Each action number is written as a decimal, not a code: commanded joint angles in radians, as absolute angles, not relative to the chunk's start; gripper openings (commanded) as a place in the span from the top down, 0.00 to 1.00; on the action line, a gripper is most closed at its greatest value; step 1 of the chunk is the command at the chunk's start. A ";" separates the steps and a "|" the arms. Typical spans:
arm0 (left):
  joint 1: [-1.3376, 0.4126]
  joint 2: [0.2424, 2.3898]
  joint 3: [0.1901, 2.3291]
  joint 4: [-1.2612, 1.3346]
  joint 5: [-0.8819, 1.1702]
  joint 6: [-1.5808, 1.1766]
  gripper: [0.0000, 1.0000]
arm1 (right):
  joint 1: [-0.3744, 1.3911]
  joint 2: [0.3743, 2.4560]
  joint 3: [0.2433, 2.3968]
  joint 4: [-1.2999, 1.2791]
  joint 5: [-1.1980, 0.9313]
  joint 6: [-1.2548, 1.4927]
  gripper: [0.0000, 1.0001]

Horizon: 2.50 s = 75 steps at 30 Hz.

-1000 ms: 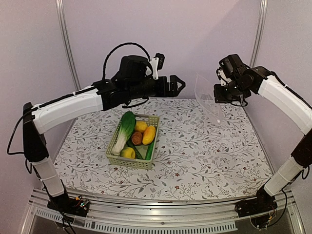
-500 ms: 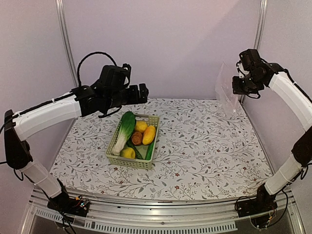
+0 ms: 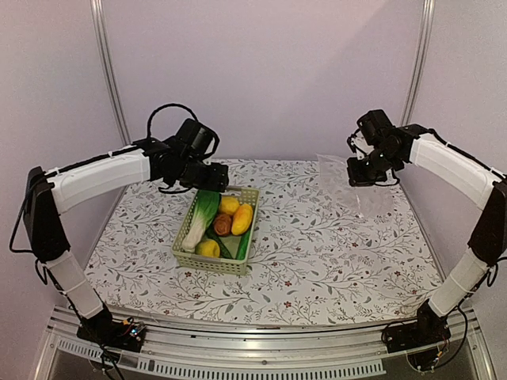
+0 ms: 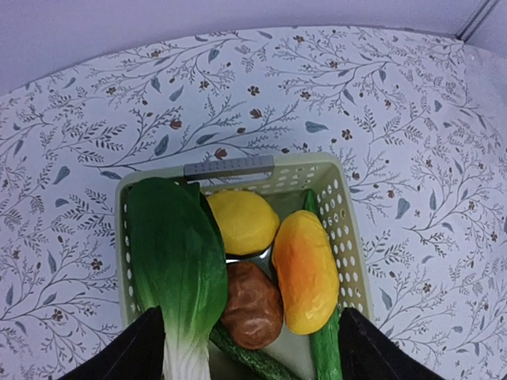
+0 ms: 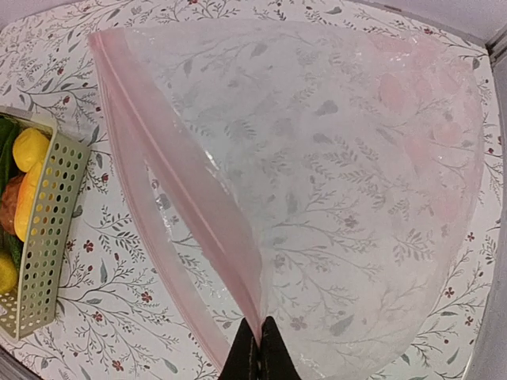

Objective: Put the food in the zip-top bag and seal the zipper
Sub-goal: Pick up the fake fruit from the bin.

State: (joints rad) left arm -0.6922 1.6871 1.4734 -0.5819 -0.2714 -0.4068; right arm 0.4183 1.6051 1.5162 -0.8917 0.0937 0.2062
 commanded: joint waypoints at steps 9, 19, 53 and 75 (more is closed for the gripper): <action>-0.681 1.873 1.558 -0.722 -0.063 -0.450 0.29 | 0.449 1.682 1.485 -0.839 -0.091 0.232 1.00; -0.638 2.055 1.768 -0.805 0.037 -0.436 0.36 | 0.454 1.691 1.491 -0.849 -0.089 0.230 1.00; -0.631 2.224 1.871 -0.839 0.197 -0.470 0.54 | 0.454 1.691 1.504 -0.872 -0.132 0.249 1.00; -0.721 1.868 1.750 -0.370 0.268 -0.523 0.66 | 0.474 1.702 1.564 -0.864 -0.207 0.309 1.00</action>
